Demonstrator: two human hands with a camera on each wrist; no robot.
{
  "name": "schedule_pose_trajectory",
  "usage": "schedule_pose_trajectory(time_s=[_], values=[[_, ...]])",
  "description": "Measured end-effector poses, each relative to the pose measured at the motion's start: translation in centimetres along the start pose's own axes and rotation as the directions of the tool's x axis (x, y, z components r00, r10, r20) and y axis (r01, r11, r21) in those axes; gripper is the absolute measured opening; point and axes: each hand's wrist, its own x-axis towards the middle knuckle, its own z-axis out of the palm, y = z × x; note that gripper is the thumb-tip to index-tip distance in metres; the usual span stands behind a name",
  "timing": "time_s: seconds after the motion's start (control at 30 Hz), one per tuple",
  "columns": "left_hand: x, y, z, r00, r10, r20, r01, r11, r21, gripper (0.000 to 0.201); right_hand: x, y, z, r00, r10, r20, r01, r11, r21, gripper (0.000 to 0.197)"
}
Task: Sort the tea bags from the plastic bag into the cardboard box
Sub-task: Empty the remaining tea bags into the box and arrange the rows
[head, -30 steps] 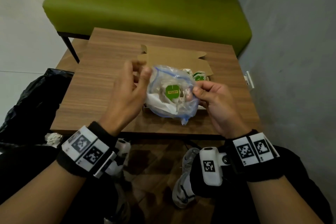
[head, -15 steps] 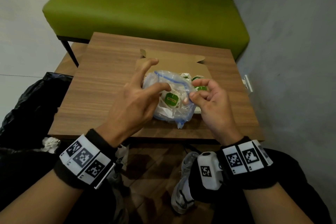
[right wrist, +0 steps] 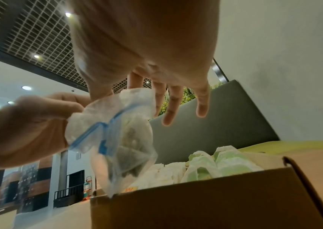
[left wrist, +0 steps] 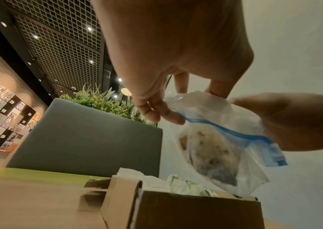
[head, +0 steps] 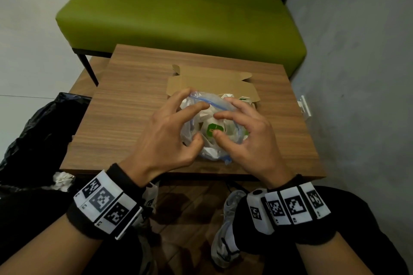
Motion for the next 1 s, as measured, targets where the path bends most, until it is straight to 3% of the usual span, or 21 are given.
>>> schedule_pose_trajectory(time_s=[0.23,0.43,0.63,0.83,0.9,1.0], values=[[0.0,0.1,0.1,1.0,0.015,-0.015,-0.015,1.0,-0.019,0.056,0.2,-0.1,0.2,0.999,0.036,-0.011,-0.037,0.998,-0.056,0.05],[-0.1,0.5,0.0,0.999,0.029,-0.022,-0.03,0.999,-0.036,0.054,0.2,-0.3,0.0,0.997,0.074,0.031,-0.072,0.996,-0.054,0.02],[-0.1,0.0,-0.1,1.0,0.022,-0.019,-0.023,0.998,-0.051,0.057,0.1,0.3,0.4,0.992,0.063,0.105,-0.055,0.996,-0.073,0.023],[-0.2,-0.3,-0.2,1.0,-0.005,-0.027,0.004,0.999,-0.048,0.057,0.4,-1.2,-1.3,0.995,0.032,-0.092,-0.02,0.991,0.131,0.005],[-0.1,-0.6,-0.6,0.998,-0.022,-0.051,0.019,0.998,-0.061,0.057,0.7,-1.9,-2.6,0.979,0.09,-0.18,-0.035,0.957,0.287,0.014],[0.0,-1.6,-1.4,0.991,-0.064,-0.116,0.056,0.996,-0.07,0.057,1.6,-2.0,-4.7,0.937,0.19,-0.292,-0.06,0.914,0.401,0.012]])
